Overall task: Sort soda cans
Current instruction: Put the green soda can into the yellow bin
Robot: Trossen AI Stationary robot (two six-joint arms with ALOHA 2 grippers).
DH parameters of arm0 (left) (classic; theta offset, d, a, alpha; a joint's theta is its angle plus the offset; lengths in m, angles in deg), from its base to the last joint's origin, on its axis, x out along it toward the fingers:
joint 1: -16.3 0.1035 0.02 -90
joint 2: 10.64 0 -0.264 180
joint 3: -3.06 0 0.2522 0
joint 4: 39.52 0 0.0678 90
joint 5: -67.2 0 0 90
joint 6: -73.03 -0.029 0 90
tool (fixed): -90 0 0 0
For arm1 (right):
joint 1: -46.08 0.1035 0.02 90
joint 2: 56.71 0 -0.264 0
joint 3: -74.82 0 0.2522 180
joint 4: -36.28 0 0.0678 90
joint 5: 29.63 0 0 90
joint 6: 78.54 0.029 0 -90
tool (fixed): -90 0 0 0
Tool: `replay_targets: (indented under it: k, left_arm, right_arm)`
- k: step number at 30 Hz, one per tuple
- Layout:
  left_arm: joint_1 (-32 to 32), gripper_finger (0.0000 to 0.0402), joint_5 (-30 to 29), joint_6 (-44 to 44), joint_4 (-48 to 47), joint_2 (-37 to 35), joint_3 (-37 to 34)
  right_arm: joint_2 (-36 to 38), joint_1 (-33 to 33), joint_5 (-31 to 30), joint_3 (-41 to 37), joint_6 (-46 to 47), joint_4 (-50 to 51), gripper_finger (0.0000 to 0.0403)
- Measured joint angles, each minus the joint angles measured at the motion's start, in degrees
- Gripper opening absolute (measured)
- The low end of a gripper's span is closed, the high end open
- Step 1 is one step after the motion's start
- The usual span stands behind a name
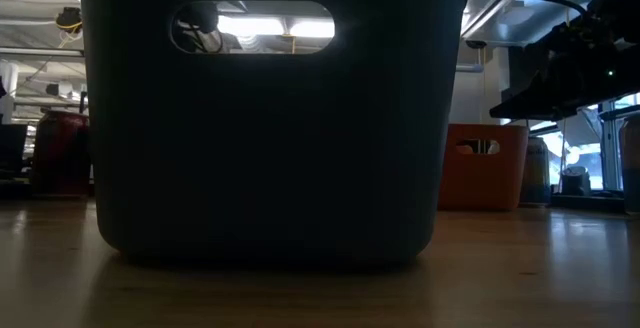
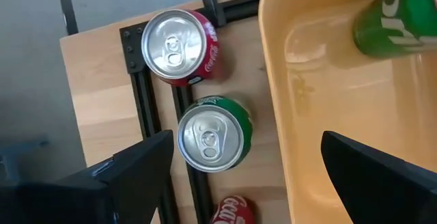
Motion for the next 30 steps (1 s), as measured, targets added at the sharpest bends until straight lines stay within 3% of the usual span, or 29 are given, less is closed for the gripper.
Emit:
replay_targets:
  k: [6,22,30]
  left_arm:
    - [0.5,0.0359,-0.1,-0.9,0.0,0.0,-0.4]
    - [-3.9,0.0359,-4.8,-13.4,-5.0,0.0,-5.7]
    - [-3.4,0.0359,-7.1,-18.5,1.0,0.0,-10.6]
  right_arm:
    - [0.0,0.0,0.0,0.0,0.0,0.1,0.0012]
    - [0.0,0.0,0.1,0.0,0.0,0.9,0.0012]
    - [0.0,0.0,0.1,0.0,0.0,0.9,0.0012]
